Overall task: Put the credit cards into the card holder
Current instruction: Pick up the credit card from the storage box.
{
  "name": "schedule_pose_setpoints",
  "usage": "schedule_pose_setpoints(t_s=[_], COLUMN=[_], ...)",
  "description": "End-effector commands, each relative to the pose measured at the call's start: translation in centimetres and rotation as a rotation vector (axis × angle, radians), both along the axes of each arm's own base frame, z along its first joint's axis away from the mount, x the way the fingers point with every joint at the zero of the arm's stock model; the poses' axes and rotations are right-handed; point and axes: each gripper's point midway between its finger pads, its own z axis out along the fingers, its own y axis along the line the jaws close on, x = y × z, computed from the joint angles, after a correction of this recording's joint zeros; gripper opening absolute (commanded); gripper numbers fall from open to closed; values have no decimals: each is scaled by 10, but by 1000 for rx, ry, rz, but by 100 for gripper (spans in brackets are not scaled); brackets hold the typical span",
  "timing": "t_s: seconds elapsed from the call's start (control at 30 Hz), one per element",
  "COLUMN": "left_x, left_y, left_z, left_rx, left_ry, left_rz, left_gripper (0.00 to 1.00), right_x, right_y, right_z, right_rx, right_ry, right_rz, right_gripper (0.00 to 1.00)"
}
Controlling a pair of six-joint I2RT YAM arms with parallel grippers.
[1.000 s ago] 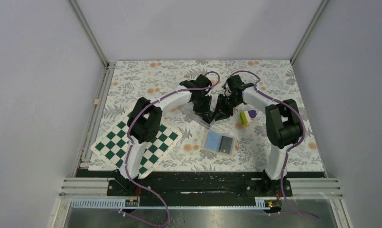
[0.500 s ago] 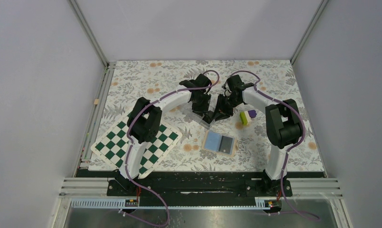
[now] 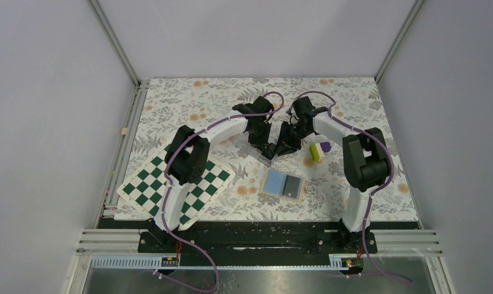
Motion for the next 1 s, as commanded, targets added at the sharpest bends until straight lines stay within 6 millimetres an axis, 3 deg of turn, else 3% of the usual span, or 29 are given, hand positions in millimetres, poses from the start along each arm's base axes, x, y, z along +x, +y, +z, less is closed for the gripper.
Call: schedule_pose_setpoints(t_s=[0.0,0.23,0.53,0.67,0.73,0.87,0.97], left_x=[2,3,7,12,13,12,7], left_y=[-18,-24,-18,-10,-5,-1,-4], left_z=[15,30,52,42,33,17,12], left_rx=[-72,-126,-125,-67,-30,13,2], left_ry=[-16,-38,-109,-113,-104,-78,-48], left_rz=[-34,-35,-32,-8,5,12,-3], left_gripper=[14,11,11,27,30,32,26], right_x=[-4,-5,-6,-6,-6,-7,-7], right_y=[6,5,5,5,5,5,4], right_z=[1,1,0,0,0,-1,-1], right_rx=[20,18,16,17,18,17,16], right_ry=[7,9,11,13,14,17,16], right_rz=[28,28,28,28,28,29,30], right_gripper=[31,31,31,32,32,32,32])
